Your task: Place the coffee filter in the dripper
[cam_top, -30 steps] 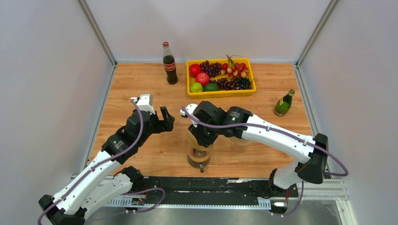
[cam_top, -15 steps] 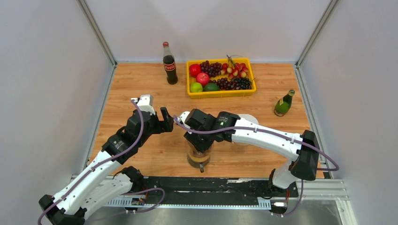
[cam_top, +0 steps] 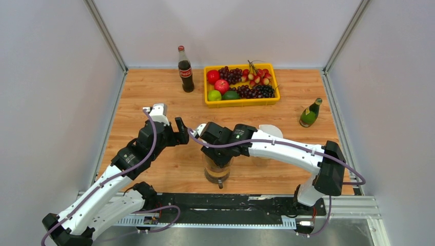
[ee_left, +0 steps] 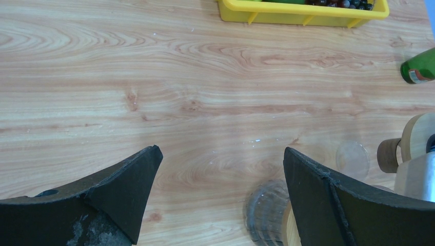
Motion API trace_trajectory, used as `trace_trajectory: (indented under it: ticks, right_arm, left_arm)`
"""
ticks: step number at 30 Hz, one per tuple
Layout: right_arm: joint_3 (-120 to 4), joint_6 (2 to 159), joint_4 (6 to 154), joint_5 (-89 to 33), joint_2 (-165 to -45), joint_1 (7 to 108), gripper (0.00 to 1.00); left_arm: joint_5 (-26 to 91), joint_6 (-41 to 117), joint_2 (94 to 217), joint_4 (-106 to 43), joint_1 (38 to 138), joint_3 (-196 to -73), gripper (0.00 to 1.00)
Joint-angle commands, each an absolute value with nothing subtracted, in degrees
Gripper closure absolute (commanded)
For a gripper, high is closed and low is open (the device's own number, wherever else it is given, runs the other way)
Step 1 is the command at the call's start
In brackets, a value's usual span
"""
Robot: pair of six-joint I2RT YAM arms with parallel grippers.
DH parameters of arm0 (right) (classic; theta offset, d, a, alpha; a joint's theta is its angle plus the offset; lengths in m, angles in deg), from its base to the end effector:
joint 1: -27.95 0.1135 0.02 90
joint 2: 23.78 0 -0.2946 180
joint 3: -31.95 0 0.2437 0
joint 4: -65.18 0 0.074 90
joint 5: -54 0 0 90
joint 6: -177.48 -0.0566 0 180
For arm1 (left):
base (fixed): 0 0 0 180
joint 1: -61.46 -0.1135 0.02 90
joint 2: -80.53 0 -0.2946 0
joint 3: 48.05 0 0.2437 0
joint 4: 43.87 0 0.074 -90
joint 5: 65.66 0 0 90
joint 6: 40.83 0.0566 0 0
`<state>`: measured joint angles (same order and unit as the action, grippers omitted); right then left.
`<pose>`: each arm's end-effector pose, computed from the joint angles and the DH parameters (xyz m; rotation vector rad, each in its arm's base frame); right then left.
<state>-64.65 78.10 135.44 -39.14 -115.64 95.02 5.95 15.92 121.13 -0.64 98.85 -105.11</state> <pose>0.1301 0.2995 0.3093 -1.3152 2.4219 0.3106 0.1253 -0.0733 0.3167 -0.1290 2.0382 -0.4548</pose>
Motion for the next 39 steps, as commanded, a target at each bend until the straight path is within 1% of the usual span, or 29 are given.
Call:
trace_trajectory:
  ticks: [1,12,30,39]
  right_arm:
    - [-64.0,76.9,133.2,-39.3,-116.0,95.2,0.68]
    - [-61.3,75.9,129.4,-36.9,-116.2,95.2,0.68]
    - [-59.5,74.2,128.7,-39.4,-118.2,95.7,0.69]
    - [-57.1,72.9,126.9,-37.1,-118.3,95.7,0.71]
  left_arm:
    - [5.5,15.4,120.5,-1.1,98.5,-104.8,0.00]
    - [5.5,15.3,120.6,-1.1,98.5,-104.6,0.00]
    - [5.3,15.5,120.6,-1.5,98.5,-104.5,0.00]
    - [5.4,15.2,120.7,-1.5,98.5,-104.2,0.00]
